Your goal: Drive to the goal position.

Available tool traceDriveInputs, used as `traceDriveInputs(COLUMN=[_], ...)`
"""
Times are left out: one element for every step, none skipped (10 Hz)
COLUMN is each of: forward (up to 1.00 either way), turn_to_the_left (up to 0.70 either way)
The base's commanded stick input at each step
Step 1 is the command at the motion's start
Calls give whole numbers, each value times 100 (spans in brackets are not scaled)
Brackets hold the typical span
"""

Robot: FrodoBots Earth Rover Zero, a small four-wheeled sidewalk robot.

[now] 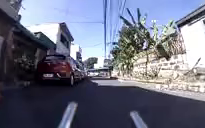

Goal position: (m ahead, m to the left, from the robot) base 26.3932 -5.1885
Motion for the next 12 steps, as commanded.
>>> traceDriveInputs(forward=[100,100,100,100,100,100,100,100,100,100,100,100], turn_to_the_left=[4,16,16,13,15,19,0,0,0,0,1,5])
